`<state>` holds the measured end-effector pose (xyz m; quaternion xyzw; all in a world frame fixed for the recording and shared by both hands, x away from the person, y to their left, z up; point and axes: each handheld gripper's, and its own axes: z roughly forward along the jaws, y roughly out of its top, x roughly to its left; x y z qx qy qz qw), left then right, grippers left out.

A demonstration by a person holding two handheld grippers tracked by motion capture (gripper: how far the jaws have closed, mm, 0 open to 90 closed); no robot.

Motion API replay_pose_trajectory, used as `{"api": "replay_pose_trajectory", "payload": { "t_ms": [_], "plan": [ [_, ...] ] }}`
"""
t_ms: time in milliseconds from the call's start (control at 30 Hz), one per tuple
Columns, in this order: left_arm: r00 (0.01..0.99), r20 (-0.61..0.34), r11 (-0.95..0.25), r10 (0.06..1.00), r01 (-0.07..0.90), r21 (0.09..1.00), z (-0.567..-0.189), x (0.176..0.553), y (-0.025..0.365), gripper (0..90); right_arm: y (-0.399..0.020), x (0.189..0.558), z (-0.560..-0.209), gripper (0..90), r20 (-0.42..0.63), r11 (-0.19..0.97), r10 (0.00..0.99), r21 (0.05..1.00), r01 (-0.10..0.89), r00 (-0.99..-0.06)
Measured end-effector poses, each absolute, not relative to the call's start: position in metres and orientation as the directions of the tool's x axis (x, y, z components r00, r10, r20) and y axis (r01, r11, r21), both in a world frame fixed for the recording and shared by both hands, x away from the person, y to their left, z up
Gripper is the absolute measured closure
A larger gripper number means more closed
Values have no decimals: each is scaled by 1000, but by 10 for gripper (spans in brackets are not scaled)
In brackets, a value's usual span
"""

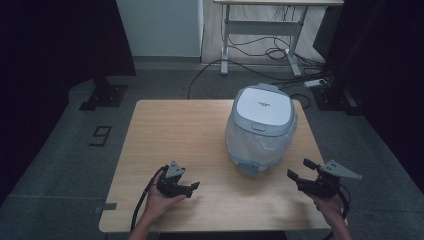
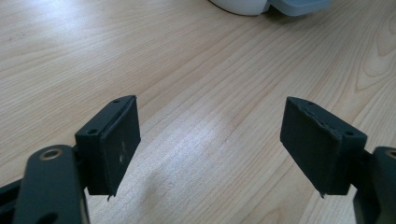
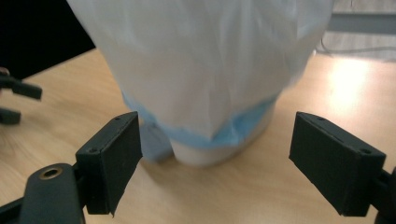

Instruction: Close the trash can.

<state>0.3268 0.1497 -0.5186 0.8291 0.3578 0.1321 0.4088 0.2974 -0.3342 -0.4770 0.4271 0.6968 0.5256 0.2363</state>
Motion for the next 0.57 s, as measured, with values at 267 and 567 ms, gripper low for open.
{"api": "replay_pose_trajectory", "payload": {
  "t_ms": [267,567],
  "plan": [
    [706,-73,-411,704,489,769,-520,328,150,202,-339,298,-507,160,133,101,855,906,411,-502],
    [706,-69,-414,705,488,768,-521,328,149,200,-340,300,-512,159,135,98,860,903,419,-493]
  ]
}}
